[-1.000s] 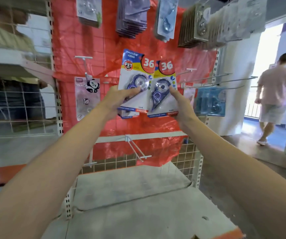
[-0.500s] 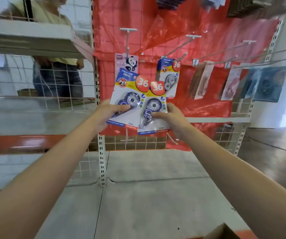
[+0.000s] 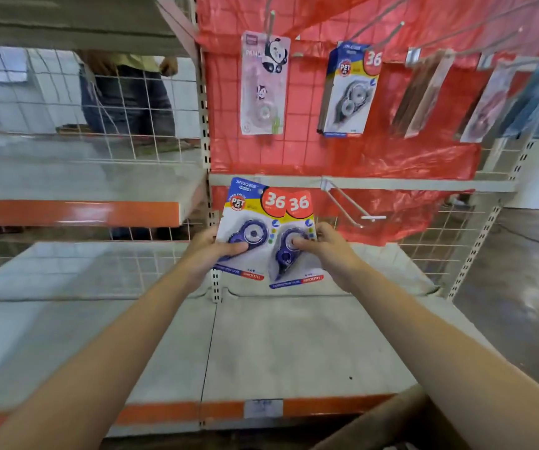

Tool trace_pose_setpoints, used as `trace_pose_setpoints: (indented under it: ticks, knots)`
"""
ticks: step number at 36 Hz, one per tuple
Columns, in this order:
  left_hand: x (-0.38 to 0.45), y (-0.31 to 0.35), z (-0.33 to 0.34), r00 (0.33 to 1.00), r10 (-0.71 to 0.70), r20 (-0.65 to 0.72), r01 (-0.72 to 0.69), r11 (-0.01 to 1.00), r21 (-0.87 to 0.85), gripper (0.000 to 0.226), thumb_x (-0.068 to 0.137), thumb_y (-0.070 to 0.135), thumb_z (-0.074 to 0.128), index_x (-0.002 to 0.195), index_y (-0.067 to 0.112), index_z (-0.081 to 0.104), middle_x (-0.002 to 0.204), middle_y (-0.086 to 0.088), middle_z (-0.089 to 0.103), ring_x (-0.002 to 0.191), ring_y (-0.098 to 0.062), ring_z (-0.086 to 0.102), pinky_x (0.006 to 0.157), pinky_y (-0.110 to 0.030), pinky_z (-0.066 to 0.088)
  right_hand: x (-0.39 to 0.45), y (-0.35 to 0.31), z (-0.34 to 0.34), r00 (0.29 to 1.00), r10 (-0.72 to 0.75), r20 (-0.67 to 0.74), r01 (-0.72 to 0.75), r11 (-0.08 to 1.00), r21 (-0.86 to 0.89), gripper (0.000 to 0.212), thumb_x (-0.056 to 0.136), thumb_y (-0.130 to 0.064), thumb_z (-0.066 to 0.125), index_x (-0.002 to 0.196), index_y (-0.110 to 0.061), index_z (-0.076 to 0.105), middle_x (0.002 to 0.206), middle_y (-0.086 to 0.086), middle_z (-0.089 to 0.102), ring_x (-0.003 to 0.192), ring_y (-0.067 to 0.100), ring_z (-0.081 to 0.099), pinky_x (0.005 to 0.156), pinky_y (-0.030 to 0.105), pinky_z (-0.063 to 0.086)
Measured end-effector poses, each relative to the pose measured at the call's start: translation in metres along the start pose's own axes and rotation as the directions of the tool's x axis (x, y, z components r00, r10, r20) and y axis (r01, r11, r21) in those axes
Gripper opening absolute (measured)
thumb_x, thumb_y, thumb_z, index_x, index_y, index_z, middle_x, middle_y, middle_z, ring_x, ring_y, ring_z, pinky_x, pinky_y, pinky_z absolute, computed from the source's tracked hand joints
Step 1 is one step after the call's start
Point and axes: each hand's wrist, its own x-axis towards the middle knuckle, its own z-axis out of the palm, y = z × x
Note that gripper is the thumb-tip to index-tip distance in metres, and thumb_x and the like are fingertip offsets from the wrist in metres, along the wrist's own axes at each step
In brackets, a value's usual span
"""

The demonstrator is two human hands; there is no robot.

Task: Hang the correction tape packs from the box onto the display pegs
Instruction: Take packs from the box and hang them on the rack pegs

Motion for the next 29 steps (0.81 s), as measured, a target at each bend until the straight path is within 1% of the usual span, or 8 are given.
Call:
trace_pose_setpoints:
  ticks: [1, 4, 6, 7, 10, 15, 23, 29]
  knots:
    - [-0.002, -0.006, 0.001, 1.0, -0.005, -0.002, 0.005, 1.0, -0.002, 0.032, 0.077, -0.007, 0.068, 0.099, 0.017, 0.066, 0.083, 0.011, 0.074, 0.077, -0.005, 0.069, 0.066, -0.017, 0.054, -0.001, 0.005, 0.0, 1.0, 0.008, 0.002, -0.008, 1.0, -0.003, 0.023, 0.084, -0.007, 0.072, 0.099, -0.001, 0.055, 0.103, 0.022, 0.065, 0.098, 0.033, 0.065, 0.088, 0.045, 0.051]
    - [-0.007, -0.02, 0.002, 1.0, -0.027, -0.001, 0.027, 0.999, -0.019, 0.035, 0.077, -0.007, 0.068, 0.106, 0.013, 0.064, 0.09, 0.007, 0.074, 0.08, -0.009, 0.069, 0.067, -0.02, 0.055, -0.006, 0.016, 0.001, 0.999, 0.043, -0.02, -0.043, 0.999, 0.005, 0.024, 0.083, -0.006, 0.072, 0.098, -0.001, 0.054, 0.095, 0.015, 0.062, 0.092, 0.026, 0.062, 0.089, 0.044, 0.051]
    - [-0.01, -0.027, 0.004, 0.999, -0.046, -0.019, 0.046, 0.999, -0.011, 0.037, 0.077, -0.006, 0.069, 0.11, 0.011, 0.063, 0.094, 0.003, 0.072, 0.081, -0.012, 0.069, 0.066, -0.019, 0.055, -0.008, 0.02, 0.0, 0.998, 0.062, -0.021, -0.062, 0.998, 0.004, 0.041, 0.078, -0.015, 0.077, 0.105, 0.003, 0.053, 0.099, 0.016, 0.061, 0.093, 0.024, 0.06, 0.094, 0.049, 0.048]
    - [-0.011, -0.03, 0.005, 0.998, -0.057, -0.024, 0.056, 0.998, -0.007, 0.037, 0.077, -0.006, 0.07, 0.11, 0.011, 0.063, 0.095, 0.002, 0.071, 0.081, -0.012, 0.068, 0.066, -0.019, 0.054, -0.008, 0.022, -0.002, 0.998, 0.066, -0.006, -0.066, 0.998, -0.001, 0.043, 0.076, -0.017, 0.078, 0.106, 0.004, 0.055, 0.1, 0.017, 0.064, 0.092, 0.024, 0.061, 0.094, 0.05, 0.048]
    - [-0.016, -0.039, 0.005, 0.996, -0.09, -0.017, 0.091, 0.995, 0.03, 0.035, 0.078, -0.004, 0.07, 0.108, 0.013, 0.064, 0.1, -0.004, 0.071, 0.083, -0.014, 0.068, 0.069, -0.021, 0.055, -0.011, 0.03, -0.007, 0.996, 0.091, -0.007, -0.091, 0.996, 0.01, 0.011, 0.085, -0.001, 0.067, 0.094, -0.006, 0.063, 0.094, 0.012, 0.068, 0.087, 0.023, 0.064, 0.09, 0.044, 0.051]
    - [-0.017, -0.052, 0.001, 0.987, -0.152, -0.059, 0.153, 0.988, 0.009, 0.04, 0.079, -0.002, 0.07, 0.117, 0.006, 0.062, 0.107, -0.01, 0.069, 0.087, -0.02, 0.066, 0.069, -0.021, 0.055, -0.012, 0.044, -0.014, 0.987, 0.136, -0.085, -0.134, 0.991, 0.024, 0.041, 0.084, -0.004, 0.07, 0.119, 0.002, 0.049, 0.114, 0.02, 0.065, 0.106, 0.034, 0.064, 0.095, 0.05, 0.051]
    - [-0.015, -0.049, 0.015, 0.991, -0.13, -0.018, 0.13, 0.991, -0.019, 0.034, 0.082, 0.0, 0.069, 0.112, 0.013, 0.063, 0.102, -0.004, 0.07, 0.087, -0.018, 0.067, 0.072, -0.025, 0.056, -0.009, 0.044, -0.018, 0.986, 0.143, -0.088, -0.144, 0.99, 0.0, 0.036, 0.085, -0.008, 0.07, 0.116, -0.004, 0.05, 0.111, 0.013, 0.066, 0.102, 0.03, 0.065, 0.092, 0.045, 0.053]
    - [-0.013, -0.06, 0.022, 0.975, -0.202, -0.095, 0.195, 0.978, -0.078, 0.03, 0.083, 0.006, 0.07, 0.111, 0.011, 0.064, 0.102, -0.007, 0.071, 0.08, -0.017, 0.069, 0.063, -0.023, 0.056, -0.009, 0.049, -0.025, 0.985, 0.125, -0.12, -0.125, 0.992, 0.012, 0.035, 0.086, -0.011, 0.069, 0.115, -0.009, 0.051, 0.115, 0.014, 0.065, 0.105, 0.03, 0.064, 0.095, 0.049, 0.051]
